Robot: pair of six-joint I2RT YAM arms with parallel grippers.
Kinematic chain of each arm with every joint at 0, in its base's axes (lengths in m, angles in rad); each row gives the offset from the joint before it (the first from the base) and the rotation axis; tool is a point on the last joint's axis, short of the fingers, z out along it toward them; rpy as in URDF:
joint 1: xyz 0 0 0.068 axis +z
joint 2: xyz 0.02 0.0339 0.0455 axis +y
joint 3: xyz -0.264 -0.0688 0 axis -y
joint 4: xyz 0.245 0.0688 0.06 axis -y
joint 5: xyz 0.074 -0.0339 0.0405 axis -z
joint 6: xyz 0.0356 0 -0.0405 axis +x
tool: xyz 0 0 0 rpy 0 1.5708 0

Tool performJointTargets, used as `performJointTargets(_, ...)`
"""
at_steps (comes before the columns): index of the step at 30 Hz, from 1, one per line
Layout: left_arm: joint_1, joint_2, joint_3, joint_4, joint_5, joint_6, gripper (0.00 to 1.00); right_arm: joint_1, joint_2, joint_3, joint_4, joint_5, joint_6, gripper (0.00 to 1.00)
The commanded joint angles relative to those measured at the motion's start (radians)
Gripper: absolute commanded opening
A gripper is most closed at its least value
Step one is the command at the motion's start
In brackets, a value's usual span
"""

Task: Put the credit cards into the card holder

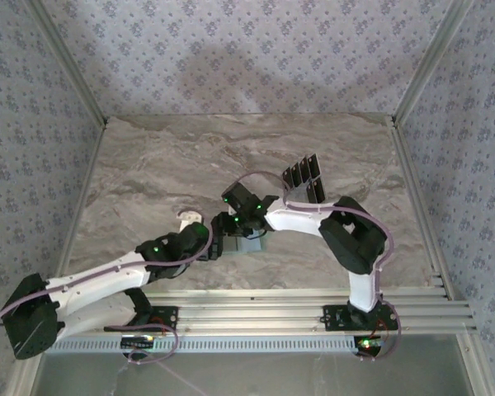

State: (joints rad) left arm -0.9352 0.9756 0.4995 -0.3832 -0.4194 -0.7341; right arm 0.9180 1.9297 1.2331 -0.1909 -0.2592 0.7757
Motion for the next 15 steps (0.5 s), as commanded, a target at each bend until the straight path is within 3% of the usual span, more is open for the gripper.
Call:
performJointTargets(1,0.012,-0.027,0.002,-0.009,-0.027,-0.023,1.00,0.012,0.033,0.029,-0.061,-0.005,0.013,0.55)
performJointTargets(9,0.027,-0.012,0.005,-0.005,-0.012,-0.025,1.00,-0.007,-0.017,0.095,-0.143,-0.014,-0.047,0.55)
performJointTargets(15,0.045,0.035,0.028,-0.003,0.008,-0.022,1.00,-0.102,-0.167,0.113,-0.260,0.000,-0.117,0.55)
